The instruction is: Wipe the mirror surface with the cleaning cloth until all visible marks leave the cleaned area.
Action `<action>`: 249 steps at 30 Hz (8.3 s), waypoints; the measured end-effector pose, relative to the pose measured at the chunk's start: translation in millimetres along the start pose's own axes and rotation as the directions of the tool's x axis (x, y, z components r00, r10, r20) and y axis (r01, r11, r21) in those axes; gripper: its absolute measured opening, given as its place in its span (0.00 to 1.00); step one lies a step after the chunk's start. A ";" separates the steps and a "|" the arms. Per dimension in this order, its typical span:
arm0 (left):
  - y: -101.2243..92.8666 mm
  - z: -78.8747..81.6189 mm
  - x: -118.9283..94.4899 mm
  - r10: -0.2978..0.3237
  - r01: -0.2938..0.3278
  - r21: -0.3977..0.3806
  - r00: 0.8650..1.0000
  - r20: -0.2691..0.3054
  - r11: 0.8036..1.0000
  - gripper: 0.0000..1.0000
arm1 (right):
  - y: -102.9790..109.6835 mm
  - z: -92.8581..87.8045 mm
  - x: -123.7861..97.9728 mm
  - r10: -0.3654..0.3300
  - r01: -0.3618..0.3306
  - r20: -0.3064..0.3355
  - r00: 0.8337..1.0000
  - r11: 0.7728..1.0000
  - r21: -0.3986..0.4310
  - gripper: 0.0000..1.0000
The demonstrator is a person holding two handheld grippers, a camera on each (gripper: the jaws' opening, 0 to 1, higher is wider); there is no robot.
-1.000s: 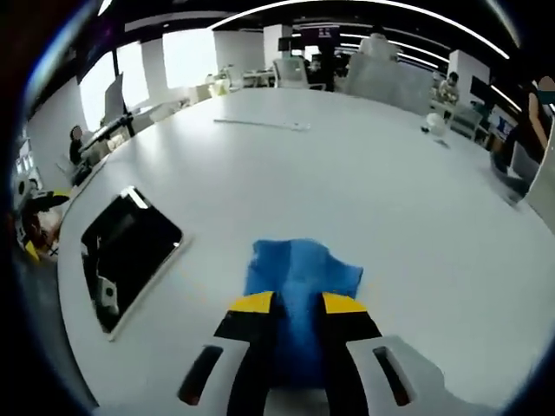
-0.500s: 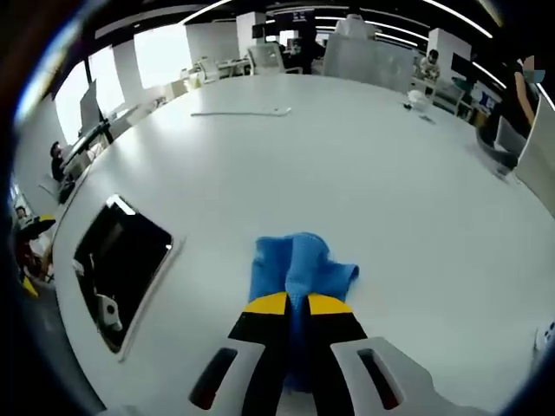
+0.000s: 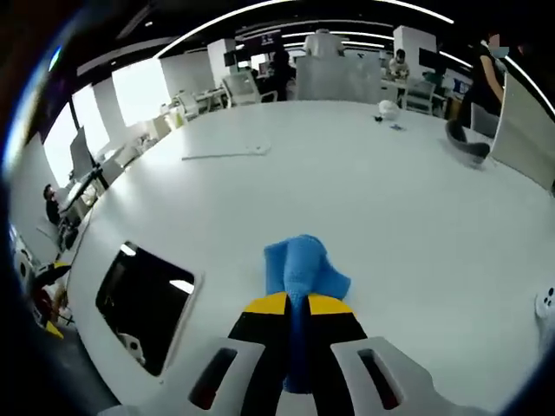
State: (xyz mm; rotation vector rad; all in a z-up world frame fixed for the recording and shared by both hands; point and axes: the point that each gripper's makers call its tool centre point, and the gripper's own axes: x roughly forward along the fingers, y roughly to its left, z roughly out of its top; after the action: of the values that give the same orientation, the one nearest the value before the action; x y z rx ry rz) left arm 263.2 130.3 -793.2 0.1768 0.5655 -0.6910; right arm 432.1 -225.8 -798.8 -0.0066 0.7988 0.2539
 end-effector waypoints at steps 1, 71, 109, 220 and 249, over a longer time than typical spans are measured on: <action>-0.4 -0.2 0.2 -0.003 0.003 -0.002 1.000 0.000 1.000 0.99 | -0.2 1.0 -1.6 -0.001 0.001 -0.003 1.000 1.000 0.004 0.01; -1.2 -2.1 -0.4 -0.008 0.008 -0.018 1.000 -0.008 1.000 0.99 | 132.3 -45.7 38.1 0.065 -0.054 -0.166 0.984 0.996 0.070 0.01; -3.1 0.6 0.8 -0.017 0.017 -0.019 1.000 0.006 1.000 0.99 | 188.2 -32.4 63.4 0.133 -0.124 -0.159 0.978 0.990 0.069 0.02; -4.7 -3.9 1.1 -0.026 0.026 -0.031 1.000 -0.015 0.999 0.99 | 342.0 -36.4 77.6 0.260 -0.285 -0.147 0.954 0.940 -0.190 0.01; -0.7 -4.6 0.6 -0.005 0.004 -0.033 1.000 -0.015 0.999 0.99 | 334.4 -37.2 77.6 0.300 -0.313 -0.171 0.939 0.948 -0.057 0.00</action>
State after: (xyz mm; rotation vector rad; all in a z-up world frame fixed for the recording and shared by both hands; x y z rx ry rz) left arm 261.2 131.0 -797.3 0.1501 0.5913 -0.6849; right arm 381.6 112.0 -849.8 0.0199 0.9489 0.5890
